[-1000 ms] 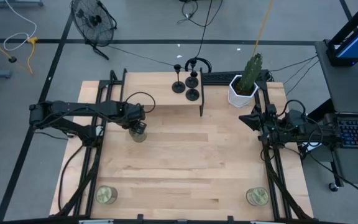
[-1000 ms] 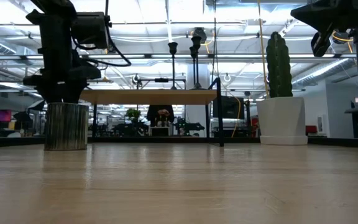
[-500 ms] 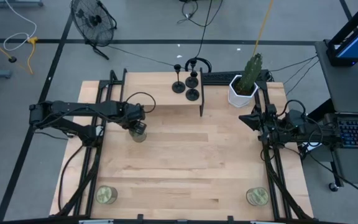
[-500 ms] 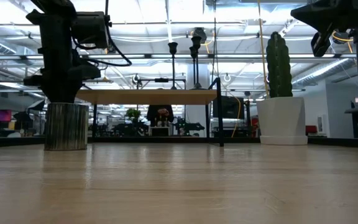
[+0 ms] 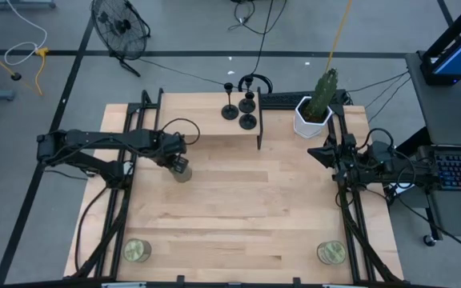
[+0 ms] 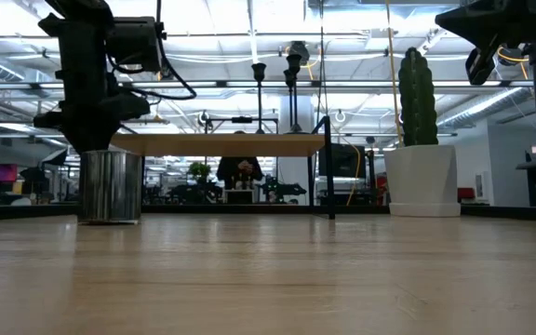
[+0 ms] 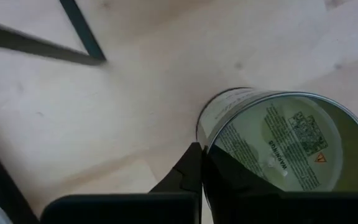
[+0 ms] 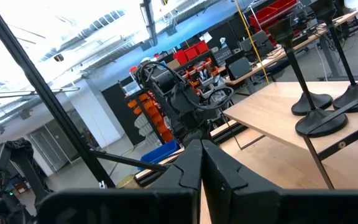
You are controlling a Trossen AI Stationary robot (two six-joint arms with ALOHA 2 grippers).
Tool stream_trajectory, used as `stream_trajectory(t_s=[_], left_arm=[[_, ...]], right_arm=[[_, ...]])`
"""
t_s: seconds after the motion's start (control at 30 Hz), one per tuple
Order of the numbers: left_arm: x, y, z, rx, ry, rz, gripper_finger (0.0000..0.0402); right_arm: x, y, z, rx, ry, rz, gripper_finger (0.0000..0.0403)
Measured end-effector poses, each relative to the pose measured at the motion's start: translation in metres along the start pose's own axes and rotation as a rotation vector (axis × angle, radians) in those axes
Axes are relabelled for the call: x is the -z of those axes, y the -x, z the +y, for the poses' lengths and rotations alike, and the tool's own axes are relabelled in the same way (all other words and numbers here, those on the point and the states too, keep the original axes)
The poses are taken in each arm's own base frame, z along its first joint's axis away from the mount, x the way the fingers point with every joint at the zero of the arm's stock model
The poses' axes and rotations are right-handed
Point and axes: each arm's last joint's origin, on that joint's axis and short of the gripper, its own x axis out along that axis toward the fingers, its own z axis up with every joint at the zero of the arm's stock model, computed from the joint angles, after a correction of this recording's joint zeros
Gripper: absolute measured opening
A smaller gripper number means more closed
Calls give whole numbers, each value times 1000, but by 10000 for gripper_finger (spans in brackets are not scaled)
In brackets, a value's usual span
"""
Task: Pick & Place candle stick holders
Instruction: Put the top silver scented candle can on the shelf
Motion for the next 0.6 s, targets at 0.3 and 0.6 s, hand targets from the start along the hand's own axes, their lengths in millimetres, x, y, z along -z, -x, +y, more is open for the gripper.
stream_trajectory(t_s=[0.3,0.6], left_arm=[[-2,50,4,174,47,-106,3],[-11,155,10,351,52,-237,1]], right_arm=[[0,0,0,0,0,0,0],[0,0,0,0,0,0,0]])
